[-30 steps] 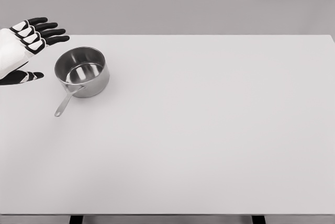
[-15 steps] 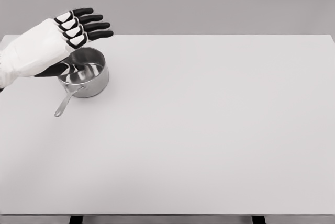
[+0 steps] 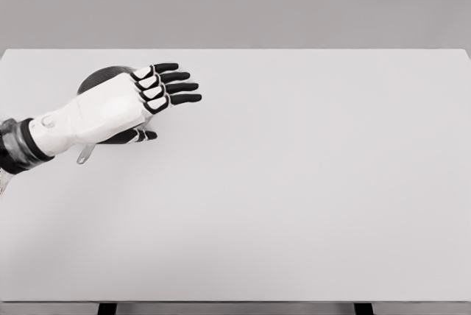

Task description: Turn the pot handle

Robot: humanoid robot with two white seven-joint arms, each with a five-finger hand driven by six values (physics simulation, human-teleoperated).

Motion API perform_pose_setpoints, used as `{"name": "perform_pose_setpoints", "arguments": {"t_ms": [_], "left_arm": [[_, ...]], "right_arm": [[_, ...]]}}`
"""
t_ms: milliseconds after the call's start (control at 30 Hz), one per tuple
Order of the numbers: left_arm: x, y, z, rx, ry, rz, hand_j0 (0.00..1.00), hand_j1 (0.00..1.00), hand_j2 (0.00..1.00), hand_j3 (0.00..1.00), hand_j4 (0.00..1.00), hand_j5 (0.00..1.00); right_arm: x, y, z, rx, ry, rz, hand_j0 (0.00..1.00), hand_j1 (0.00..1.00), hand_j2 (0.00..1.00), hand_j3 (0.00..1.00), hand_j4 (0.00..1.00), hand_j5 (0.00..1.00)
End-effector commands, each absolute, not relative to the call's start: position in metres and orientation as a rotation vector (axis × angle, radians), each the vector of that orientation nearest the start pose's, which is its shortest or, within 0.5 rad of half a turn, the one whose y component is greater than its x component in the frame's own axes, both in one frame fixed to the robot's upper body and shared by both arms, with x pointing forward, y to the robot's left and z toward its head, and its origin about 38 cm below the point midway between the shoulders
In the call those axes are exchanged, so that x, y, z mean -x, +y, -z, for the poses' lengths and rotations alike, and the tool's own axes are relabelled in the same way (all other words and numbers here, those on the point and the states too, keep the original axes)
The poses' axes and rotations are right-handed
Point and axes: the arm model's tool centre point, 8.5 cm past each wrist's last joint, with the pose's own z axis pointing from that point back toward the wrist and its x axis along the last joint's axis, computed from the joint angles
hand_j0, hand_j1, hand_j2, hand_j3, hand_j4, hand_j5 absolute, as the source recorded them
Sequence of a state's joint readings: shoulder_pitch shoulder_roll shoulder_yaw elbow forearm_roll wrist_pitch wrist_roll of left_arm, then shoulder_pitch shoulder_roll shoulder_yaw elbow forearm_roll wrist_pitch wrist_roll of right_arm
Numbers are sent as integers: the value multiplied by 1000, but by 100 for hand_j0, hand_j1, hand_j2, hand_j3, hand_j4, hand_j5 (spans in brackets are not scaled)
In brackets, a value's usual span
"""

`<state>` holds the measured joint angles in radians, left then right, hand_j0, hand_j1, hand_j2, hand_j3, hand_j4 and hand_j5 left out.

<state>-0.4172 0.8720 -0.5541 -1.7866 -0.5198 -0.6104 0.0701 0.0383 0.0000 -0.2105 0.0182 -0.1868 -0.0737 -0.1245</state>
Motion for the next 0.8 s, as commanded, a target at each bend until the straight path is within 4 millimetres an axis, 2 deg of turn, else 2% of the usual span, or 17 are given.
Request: {"name": "perform_pose_setpoints", "arguments": {"t_ms": [0,100,267,367,667,767], "left_arm": [[-358,240,-237,557,2512,-2230,100,100,100,100,100,100],[-360,232,-230,572,2487,-2228,100,100,100,100,100,100],[-363,234,-215,596,2466,-2278,100,100,100,100,100,100],[-362,228,-208,585,2473,-2275,100,100,100,100,100,100],[-375,250,-186,684,2406,-2403,100,100,100,100,100,100],[-376,251,-185,689,2409,-2406,100,100,100,100,100,100]], "right_arm": [[29,-282,259,231,-7,395,100,100,100,100,100,100],[29,-283,259,231,-9,396,100,100,100,100,100,100],[29,-283,259,231,-9,396,100,100,100,100,100,100],[29,-283,259,231,-9,396,100,100,100,100,100,100],[29,-283,259,231,-9,396,100,100,100,100,100,100],[29,-283,259,231,-9,395,100,100,100,100,100,100]]}}
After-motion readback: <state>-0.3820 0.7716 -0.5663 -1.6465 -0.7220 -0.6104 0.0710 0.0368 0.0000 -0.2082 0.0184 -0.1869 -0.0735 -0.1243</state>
